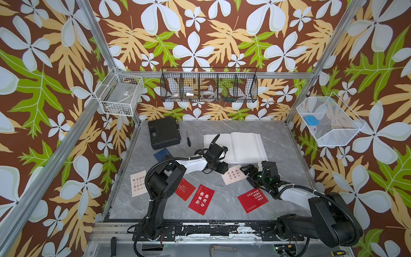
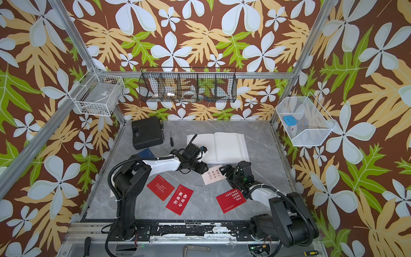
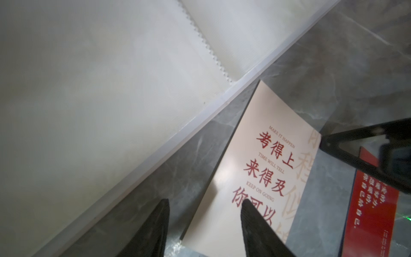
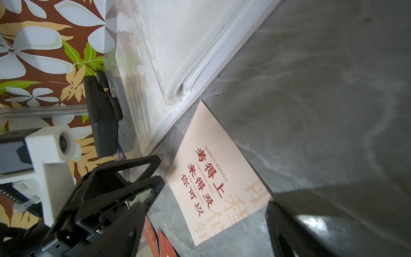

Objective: Place the photos into the photo albums
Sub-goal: Adjust the photo at the center of the board.

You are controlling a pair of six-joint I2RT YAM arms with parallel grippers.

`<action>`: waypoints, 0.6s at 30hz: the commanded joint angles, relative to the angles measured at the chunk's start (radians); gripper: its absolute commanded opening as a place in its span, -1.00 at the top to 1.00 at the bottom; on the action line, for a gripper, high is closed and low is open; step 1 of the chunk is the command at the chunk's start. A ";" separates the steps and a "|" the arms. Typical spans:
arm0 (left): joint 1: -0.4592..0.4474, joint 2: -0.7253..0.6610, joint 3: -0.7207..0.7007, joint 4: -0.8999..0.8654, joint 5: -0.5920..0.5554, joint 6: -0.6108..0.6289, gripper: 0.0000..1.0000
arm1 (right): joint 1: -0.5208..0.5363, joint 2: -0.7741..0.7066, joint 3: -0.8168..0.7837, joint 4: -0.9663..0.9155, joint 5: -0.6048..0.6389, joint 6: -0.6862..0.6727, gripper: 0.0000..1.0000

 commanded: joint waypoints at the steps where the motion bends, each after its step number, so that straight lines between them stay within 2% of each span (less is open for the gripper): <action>1: -0.002 0.006 -0.012 -0.014 -0.022 0.018 -0.02 | 0.001 0.002 0.009 -0.009 0.005 0.015 -0.76; 11: -0.005 0.027 -0.032 -0.038 -0.048 0.002 0.14 | 0.001 -0.002 0.009 -0.088 0.020 -0.036 -0.79; 18: -0.041 0.026 -0.030 -0.062 -0.195 -0.003 0.22 | 0.014 0.024 0.013 -0.071 0.026 -0.046 -0.80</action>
